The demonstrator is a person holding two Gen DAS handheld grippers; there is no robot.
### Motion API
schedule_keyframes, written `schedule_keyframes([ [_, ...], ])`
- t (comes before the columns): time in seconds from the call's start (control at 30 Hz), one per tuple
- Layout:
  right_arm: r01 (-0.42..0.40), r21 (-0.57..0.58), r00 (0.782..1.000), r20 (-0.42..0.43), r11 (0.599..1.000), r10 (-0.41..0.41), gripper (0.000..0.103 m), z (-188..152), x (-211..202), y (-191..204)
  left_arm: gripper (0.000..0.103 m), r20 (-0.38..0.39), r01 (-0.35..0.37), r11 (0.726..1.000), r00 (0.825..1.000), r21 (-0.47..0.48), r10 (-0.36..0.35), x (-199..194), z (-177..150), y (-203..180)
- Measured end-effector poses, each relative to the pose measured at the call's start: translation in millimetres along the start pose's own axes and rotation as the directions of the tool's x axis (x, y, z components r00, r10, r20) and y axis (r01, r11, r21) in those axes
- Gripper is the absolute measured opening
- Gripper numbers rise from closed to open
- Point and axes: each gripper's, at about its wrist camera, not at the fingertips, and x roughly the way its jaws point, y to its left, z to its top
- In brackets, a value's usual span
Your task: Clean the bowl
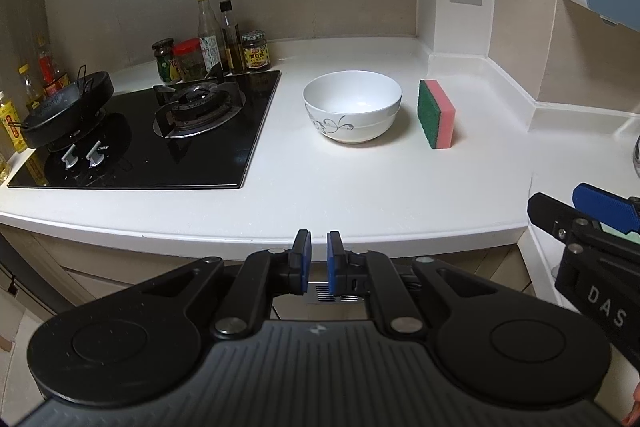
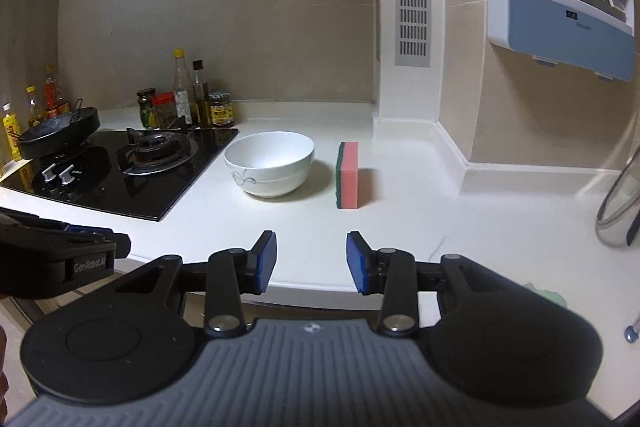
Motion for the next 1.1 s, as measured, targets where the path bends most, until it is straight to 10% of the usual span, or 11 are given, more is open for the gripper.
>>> schedule_keyframes([
  [1.1, 0.017, -0.032, 0.998, -0.065, 0.999, -0.019, 0.034, 5.7, 39.4, 15.4, 0.008, -0.079, 0.014, 0.999, 0.997, -0.036, -0.017, 29.3, -1.6, 7.2],
])
